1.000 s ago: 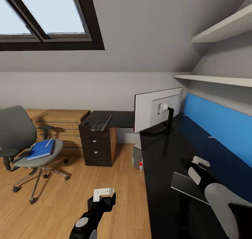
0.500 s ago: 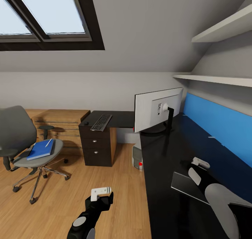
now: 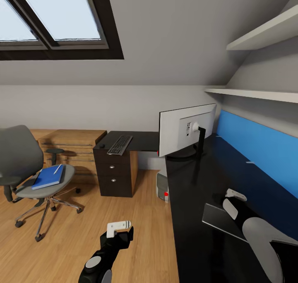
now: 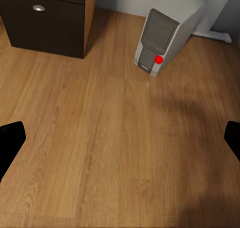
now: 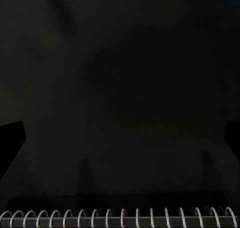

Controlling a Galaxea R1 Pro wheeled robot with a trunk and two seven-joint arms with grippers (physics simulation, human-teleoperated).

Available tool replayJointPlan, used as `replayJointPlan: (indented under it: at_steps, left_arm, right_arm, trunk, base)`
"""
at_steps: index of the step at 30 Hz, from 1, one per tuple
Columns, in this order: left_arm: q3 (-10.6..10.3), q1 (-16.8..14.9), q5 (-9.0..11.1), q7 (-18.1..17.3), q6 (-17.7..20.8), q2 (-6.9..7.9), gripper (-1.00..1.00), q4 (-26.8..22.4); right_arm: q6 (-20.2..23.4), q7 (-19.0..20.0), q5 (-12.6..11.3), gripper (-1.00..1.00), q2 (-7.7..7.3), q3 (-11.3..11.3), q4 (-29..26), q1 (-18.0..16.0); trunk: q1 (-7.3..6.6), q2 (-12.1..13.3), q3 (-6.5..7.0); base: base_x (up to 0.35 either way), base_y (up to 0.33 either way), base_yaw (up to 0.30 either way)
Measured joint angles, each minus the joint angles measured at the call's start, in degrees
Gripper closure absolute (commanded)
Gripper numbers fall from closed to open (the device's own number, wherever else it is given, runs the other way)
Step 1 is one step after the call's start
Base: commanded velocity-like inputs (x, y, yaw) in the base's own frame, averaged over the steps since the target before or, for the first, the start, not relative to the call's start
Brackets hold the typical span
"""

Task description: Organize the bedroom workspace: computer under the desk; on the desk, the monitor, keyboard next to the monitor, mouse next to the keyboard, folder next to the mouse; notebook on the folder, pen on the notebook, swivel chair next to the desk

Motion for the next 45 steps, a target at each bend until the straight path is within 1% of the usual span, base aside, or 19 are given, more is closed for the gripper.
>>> replayJointPlan:
  at_steps: [8, 12, 13, 18, 29, 33, 39, 45]
  left_arm:
    - [0.0, 0.0, 0.0, 0.0, 0.0, 0.27, -1.0, -0.6]
    - [0.0, 0.0, 0.0, 0.0, 0.0, 0.5, -1.0, -1.0]
    - [0.0, 0.0, 0.0, 0.0, 0.0, 0.57, -1.0, -1.1]
    - [0.0, 0.0, 0.0, 0.0, 0.0, 0.63, -1.0, -1.2]
    - [0.0, 0.0, 0.0, 0.0, 0.0, 0.65, -1.0, -1.2]
    - [0.0, 0.0, 0.0, 0.0, 0.0, 0.65, -1.0, -1.2]
    - [0.0, 0.0, 0.0, 0.0, 0.1, 0.62, -1.0, -1.2]
    - [0.0, 0.0, 0.0, 0.0, 0.1, 0.63, -1.0, -1.2]
  right_arm:
    - [0.5, -0.1, 0.1, -1.0, 0.0, 0.0, 0.0, 0.0]
    - [2.7, -0.1, 0.1, -1.0, -0.04, 0.1, 0.0, 0.0]
    - [4.2, 0.0, 0.2, -1.0, -0.12, 0.0, 0.0, 0.0]
    - [6.1, 0.1, 0.5, -1.0, -0.27, 0.4, -0.3, 0.0]
    - [6.6, 0.1, 0.3, -1.0, -0.53, 0.4, -0.5, 0.0]
    - [6.6, 0.1, 0.6, -1.0, -0.71, 0.5, -0.3, 0.0]
    - [6.6, 0.0, 1.8, -1.0, -0.85, 0.1, 0.0, 0.0]
    - [6.6, 0.0, 2.2, -1.0, -0.87, 0.0, 0.0, 0.0]
  trunk:
    - [0.01, 0.0, 0.0]
    - [0.01, 0.0, 0.0]
    - [0.0, 0.0, 0.0]
    - [-0.01, 0.0, 0.01]
    - [0.01, 0.0, 0.01]
    - [0.02, 0.0, 0.01]
    - [0.03, 0.0, 0.0]
    - [0.03, 0.0, 0.0]
  base:
    - [-0.083, 0.0, 0.0]
    - [-0.055, 0.0, 0.0]
    - [-0.021, 0.0, 0.0]
    - [-0.01, 0.0, 0.0]
    - [-0.029, 0.0, 0.0]
    - [-0.231, 0.0, 0.0]
    - [-0.284, 0.0, 0.0]
    - [-0.249, 0.0, 0.0]
